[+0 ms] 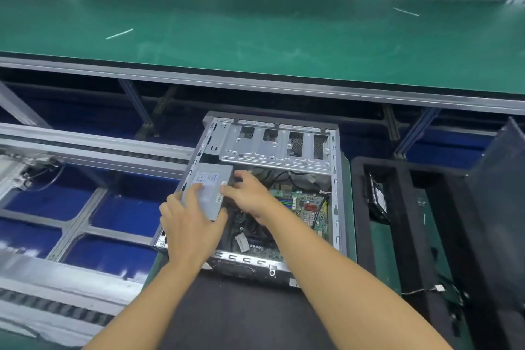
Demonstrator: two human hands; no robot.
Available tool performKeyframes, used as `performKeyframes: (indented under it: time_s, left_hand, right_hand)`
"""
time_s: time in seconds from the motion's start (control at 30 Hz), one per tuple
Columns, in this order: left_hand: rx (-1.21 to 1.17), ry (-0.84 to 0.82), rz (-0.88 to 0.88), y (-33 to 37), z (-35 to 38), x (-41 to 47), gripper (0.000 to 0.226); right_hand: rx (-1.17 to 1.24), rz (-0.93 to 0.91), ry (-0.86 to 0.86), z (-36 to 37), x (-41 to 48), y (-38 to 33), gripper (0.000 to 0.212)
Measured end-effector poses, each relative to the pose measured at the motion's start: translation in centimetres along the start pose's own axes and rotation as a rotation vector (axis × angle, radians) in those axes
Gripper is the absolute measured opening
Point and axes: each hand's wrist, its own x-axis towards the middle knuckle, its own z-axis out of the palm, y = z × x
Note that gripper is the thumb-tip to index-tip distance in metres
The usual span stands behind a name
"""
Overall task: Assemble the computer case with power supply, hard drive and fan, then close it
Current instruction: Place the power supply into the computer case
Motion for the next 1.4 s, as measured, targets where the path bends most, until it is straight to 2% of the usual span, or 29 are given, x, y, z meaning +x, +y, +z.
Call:
performKeyframes:
  time_s: [0.23, 0.53, 0.63, 0.73, 0.83, 0.9, 1.0, 1.13, 1.2, 1.4]
  left_hand:
    - [0.163, -0.056, 0.091, -0.2, -0.1, -0.3, 0.067]
    - [0.096, -0.095, 0.093, -0.4, -0.7, -0.1, 0.06]
    - [0.155, -0.071, 0.136, -0.9, -0.7, -0.6, 0.059]
    - [0.154, -0.084, 0.159, -1.8, -1.0, -0.8, 0.063]
    - [0.132, -0.151, 0.279, -2.6, -1.5, -0.3, 0.07]
    - [0.119, -0.294, 0.377, -3.6, -2.3, 0.7, 0.081]
    - [0.179, -0.438, 0.512, -5.7, -3.4, 2.5, 0.085]
    - [0.203, -0.391, 0.633, -5.3, -4.3, 3.4, 0.078]
    - [0.207, -0.31, 0.653, -4.8, -4.3, 3.1, 0.076]
    - [0.1, -0.17, 0.637, -5.8, -4.3, 2.3, 0.077]
  right_hand:
    - [0.046, -0.013, 0.007, 0.1, -0.3, 0.8, 0.052]
    - [-0.05, -0.066, 0.038, 0.4, -0.5, 0.5, 0.047]
    - [-0.05, -0.062, 0.039, 0.3, -0.7, 0.7, 0.053]
    - [-0.126, -0.074, 0.054, 0.1, -0.7, 0.7, 0.068]
    - [-0.184, -0.11, 0.038, 0.2, -0.3, 0.4, 0.088]
    - [-0.216, -0.112, 0.003, 0.5, 0.3, 0.1, 0.097]
    - [-0.18, -0.089, -0.011, 1.3, 1.0, 0.3, 0.093]
    - [-0.047, -0.112, 0.013, 1.9, 1.4, 1.6, 0.075]
    - [-0.008, -0.137, 0.042, 2.4, 1.5, 1.9, 0.069]
    - [-0.013, -0.174, 0.101, 3.4, 2.0, 2.6, 0.065]
